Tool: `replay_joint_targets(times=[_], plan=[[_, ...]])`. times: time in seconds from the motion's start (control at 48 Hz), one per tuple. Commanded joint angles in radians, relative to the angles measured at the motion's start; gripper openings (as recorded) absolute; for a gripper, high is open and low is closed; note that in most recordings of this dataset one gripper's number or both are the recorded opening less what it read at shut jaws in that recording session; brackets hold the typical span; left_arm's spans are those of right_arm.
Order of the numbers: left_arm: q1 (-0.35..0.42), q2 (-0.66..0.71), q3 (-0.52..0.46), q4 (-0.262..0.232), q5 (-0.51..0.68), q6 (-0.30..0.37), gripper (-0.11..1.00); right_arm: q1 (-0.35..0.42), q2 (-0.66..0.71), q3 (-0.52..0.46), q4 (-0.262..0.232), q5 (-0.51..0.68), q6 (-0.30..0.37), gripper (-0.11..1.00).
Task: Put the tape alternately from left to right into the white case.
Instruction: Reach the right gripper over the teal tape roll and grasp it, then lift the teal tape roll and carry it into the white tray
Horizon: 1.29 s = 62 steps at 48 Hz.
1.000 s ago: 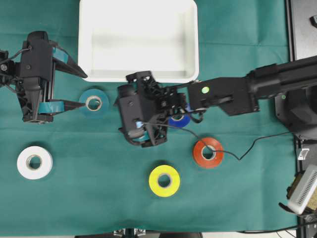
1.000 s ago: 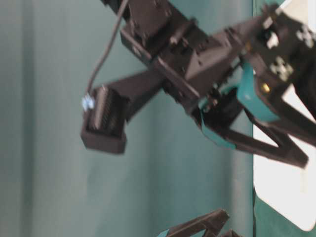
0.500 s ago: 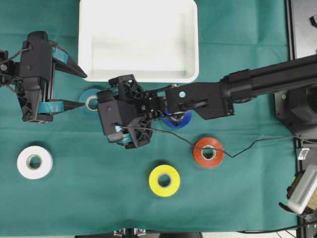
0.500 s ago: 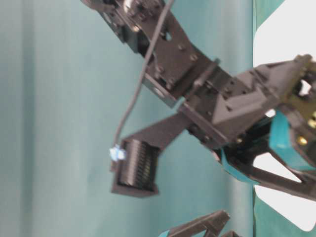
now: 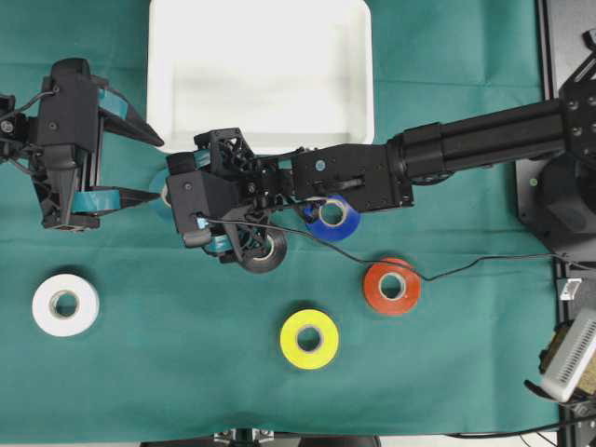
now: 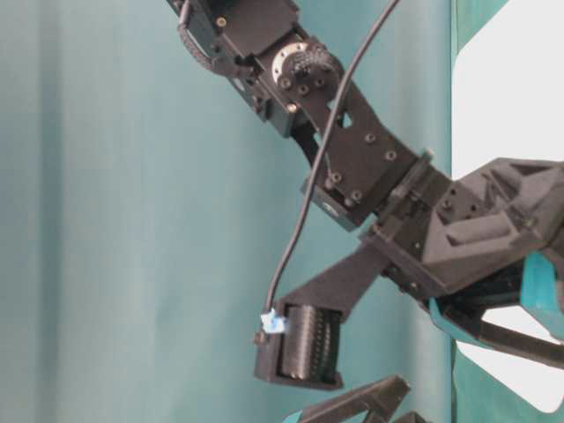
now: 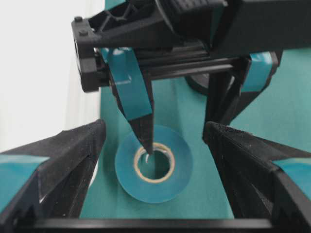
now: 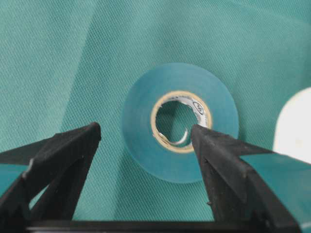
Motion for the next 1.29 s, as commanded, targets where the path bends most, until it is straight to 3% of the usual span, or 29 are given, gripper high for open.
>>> replay_joint_targets(times=[0.0, 0.5, 0.646, 0.833, 1.271], plan=[[0.003, -0.015, -0.011, -0.002, -0.003, 0.002, 0.59, 0.0, -0.008, -0.031, 0.0, -0.008, 0.0, 0.84], [0.003, -0.015, -0.009, -0.002, -0.005, 0.002, 0.59, -0.017, 0.049, -0.061, -0.002, -0.011, 0.002, 0.81], [0.003, -0.014, -0.009, -0.002, -0.003, 0.002, 0.59, -0.018, 0.049, -0.061, -0.002, -0.012, 0.0, 0.63], [0.003, -0.014, -0.008, -0.002, -0.005, 0.002, 0.59, -0.018, 0.048, -0.061, -0.003, -0.021, 0.0, 0.23], [0.003, -0.015, -0.008, -0.002, -0.003, 0.0, 0.59, -0.015, 0.02, -0.058, -0.002, -0.015, 0.0, 0.23]])
